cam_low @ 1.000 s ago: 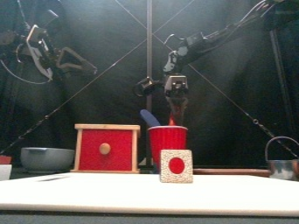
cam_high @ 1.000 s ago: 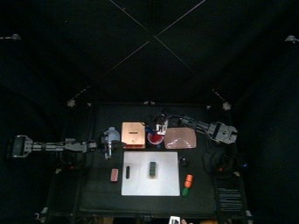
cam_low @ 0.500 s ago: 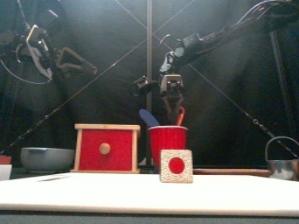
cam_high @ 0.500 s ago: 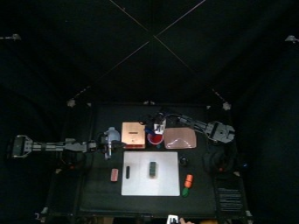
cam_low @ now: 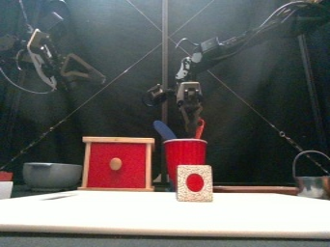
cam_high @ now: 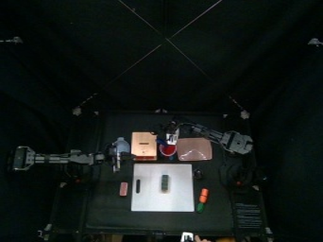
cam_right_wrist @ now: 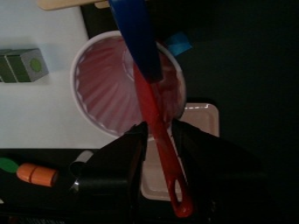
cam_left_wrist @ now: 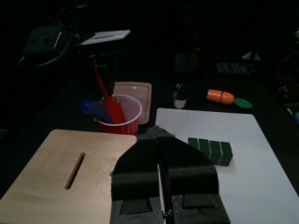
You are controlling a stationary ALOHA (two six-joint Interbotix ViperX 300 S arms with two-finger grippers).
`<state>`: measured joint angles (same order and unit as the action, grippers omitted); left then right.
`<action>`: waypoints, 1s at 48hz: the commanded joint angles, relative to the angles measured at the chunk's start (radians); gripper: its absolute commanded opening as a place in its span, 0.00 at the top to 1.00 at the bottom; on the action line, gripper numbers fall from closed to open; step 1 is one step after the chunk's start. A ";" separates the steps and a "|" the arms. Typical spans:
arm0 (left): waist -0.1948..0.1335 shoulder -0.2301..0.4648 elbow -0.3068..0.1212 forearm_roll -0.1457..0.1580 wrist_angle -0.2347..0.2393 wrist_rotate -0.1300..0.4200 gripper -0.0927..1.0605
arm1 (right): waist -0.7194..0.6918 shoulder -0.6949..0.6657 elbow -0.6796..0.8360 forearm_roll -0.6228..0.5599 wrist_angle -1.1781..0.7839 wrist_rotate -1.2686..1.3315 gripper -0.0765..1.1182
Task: Cut the sushi into 4 pieces with the knife
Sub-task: Pick up the knife at its handle with right hand
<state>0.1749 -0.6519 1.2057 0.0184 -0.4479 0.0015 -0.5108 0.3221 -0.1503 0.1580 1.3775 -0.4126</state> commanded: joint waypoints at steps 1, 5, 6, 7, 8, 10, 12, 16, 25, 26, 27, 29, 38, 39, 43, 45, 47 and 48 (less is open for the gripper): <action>0.000 0.000 -0.012 0.000 -0.005 0.000 0.95 | -0.006 -0.023 -0.011 0.000 0.000 -0.003 0.35; 0.000 0.000 -0.012 0.000 -0.005 0.000 0.95 | -0.006 -0.023 -0.003 -0.002 0.000 -0.003 0.36; 0.000 0.000 -0.012 0.000 -0.005 -0.002 0.95 | -0.008 -0.023 -0.002 -0.002 0.002 -0.003 0.36; 0.000 0.000 -0.012 0.000 -0.005 0.000 0.95 | -0.006 -0.023 0.006 -0.002 0.002 -0.003 0.36; 0.000 0.000 -0.012 0.000 -0.005 0.000 0.95 | -0.006 -0.023 0.008 -0.002 0.002 -0.003 0.36; 0.000 0.000 -0.012 0.000 -0.005 0.000 0.95 | -0.008 -0.023 0.015 -0.003 0.002 -0.003 0.37; 0.000 0.000 -0.012 0.000 -0.005 0.000 0.95 | -0.006 -0.023 0.021 -0.005 0.002 -0.003 0.37; 0.000 0.000 -0.012 0.000 -0.005 0.000 0.95 | -0.008 -0.023 0.025 -0.009 0.002 -0.003 0.39; 0.002 0.000 -0.012 0.000 -0.005 0.000 0.95 | -0.006 -0.023 0.014 -0.011 0.002 -0.003 0.47; 0.003 0.000 -0.012 0.000 -0.005 0.000 0.95 | -0.006 -0.023 0.014 -0.011 0.002 -0.003 0.48; 0.003 0.000 -0.012 0.000 -0.005 0.000 0.95 | -0.006 -0.023 0.012 -0.011 0.002 -0.003 0.49; 0.005 0.000 -0.012 0.000 -0.005 0.000 0.95 | -0.006 -0.023 0.009 -0.011 0.002 -0.003 0.51; 0.006 -0.002 -0.012 0.000 -0.005 0.000 0.95 | -0.006 -0.023 -0.018 -0.011 0.032 0.000 0.63; 0.006 -0.002 -0.012 0.000 -0.005 0.000 0.95 | -0.008 -0.026 -0.025 -0.011 0.038 0.000 0.65; 0.009 -0.005 -0.012 0.000 -0.005 0.002 0.95 | -0.006 -0.038 -0.046 0.000 0.051 0.002 0.72; 0.011 -0.008 -0.012 0.000 -0.005 0.002 0.95 | -0.006 -0.052 -0.060 0.005 0.058 0.003 0.75; 0.011 -0.011 -0.012 0.000 -0.005 0.002 0.95 | -0.006 -0.064 -0.069 0.005 0.066 0.006 0.77; 0.011 -0.014 -0.012 0.000 -0.005 0.002 0.95 | -0.006 -0.072 -0.074 0.006 0.069 0.008 0.78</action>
<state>0.1810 -0.6596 1.2057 0.0184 -0.4479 0.0015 -0.5139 0.3206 -0.1841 0.1549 1.4358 -0.4080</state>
